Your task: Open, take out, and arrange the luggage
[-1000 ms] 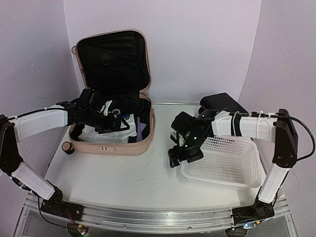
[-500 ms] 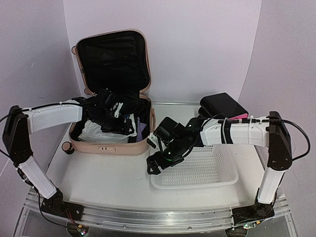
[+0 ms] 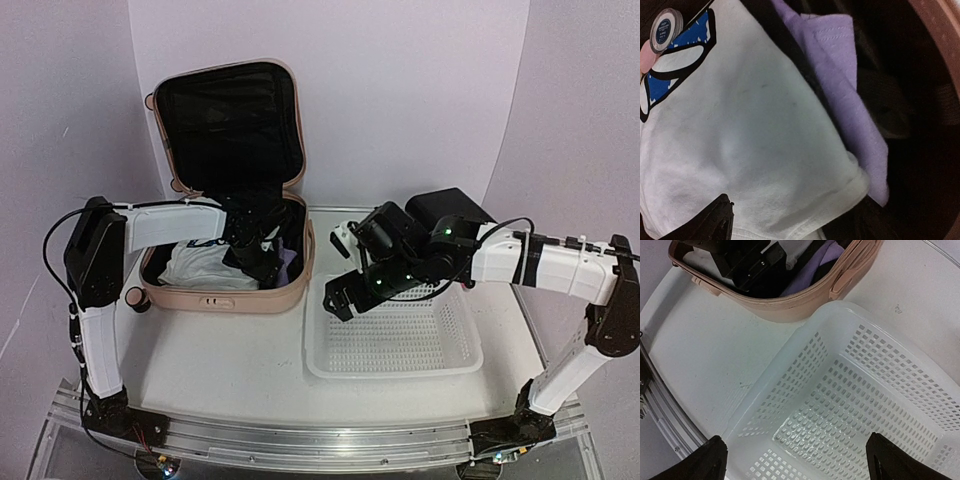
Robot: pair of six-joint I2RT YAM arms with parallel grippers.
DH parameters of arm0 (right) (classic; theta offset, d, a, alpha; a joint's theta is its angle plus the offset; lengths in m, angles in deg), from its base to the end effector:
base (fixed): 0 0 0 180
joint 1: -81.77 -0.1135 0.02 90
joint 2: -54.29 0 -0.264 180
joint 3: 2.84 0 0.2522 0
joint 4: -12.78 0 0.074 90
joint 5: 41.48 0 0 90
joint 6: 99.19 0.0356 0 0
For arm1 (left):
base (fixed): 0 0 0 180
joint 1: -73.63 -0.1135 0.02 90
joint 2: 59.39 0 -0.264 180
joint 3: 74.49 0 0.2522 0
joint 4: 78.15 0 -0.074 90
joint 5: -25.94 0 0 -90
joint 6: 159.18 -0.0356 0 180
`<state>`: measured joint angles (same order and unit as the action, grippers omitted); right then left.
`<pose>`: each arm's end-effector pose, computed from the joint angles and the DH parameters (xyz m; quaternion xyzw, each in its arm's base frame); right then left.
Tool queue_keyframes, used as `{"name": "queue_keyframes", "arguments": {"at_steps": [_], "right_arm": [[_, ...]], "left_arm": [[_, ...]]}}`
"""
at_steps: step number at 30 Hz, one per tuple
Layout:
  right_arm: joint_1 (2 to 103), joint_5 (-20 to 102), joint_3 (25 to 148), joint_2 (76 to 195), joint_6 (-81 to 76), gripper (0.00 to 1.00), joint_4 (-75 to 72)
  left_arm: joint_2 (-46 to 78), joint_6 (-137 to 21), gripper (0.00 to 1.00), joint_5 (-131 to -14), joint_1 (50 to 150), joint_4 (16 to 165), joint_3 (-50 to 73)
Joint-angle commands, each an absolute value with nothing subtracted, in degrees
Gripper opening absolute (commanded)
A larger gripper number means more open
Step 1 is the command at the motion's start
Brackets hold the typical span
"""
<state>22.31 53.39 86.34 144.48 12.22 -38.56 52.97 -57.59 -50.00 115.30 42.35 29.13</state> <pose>0.1753 0.2912 0.2864 -0.2953 0.8985 0.1785 0.2715 0.3120 -0.2661 0.2185 0.2306 0.9473 0.0235 0.2213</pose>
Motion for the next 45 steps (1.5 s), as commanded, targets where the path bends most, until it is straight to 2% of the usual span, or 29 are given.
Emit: {"name": "queue_keyframes", "arguments": {"at_steps": [1, 14, 23, 25, 29, 32, 45], "right_arm": [[22.53, 56.13, 85.34, 143.88, 11.29, 0.98, -38.92], [22.62, 54.68, 88.68, 146.73, 10.54, 0.98, -39.25], [22.84, 53.68, 90.52, 148.59, 10.86, 0.98, -39.3], [23.14, 52.66, 91.55, 149.57, 11.9, 0.98, -39.3], [26.92, 46.96, 94.4, 152.56, 19.67, 0.98, -38.23], [29.07, 43.65, 98.85, 156.98, 26.34, 0.98, -36.5], [30.73, 41.49, 132.87, 182.0, 47.28, 0.98, -33.59]], "left_arm": [[53.84, -60.02, 0.78, -45.99, 114.96, 39.51, 31.69], [49.13, -58.71, 0.33, -54.5, 108.14, 42.43, 26.7], [44.5, -57.77, 0.19, -66.2, 104.81, 48.51, 22.14], [44.13, -57.68, 0.13, -67.45, 104.36, 48.88, 21.83], [43.22, -57.5, 0.08, -69.72, 103.67, 49.66, 20.89], [42.14, -57.18, 0.0, -72.84, 102.55, 51.04, 19.58], [36.85, -58.24, 0.0, -78.53, 99.98, 53.93, 15.91]]}}
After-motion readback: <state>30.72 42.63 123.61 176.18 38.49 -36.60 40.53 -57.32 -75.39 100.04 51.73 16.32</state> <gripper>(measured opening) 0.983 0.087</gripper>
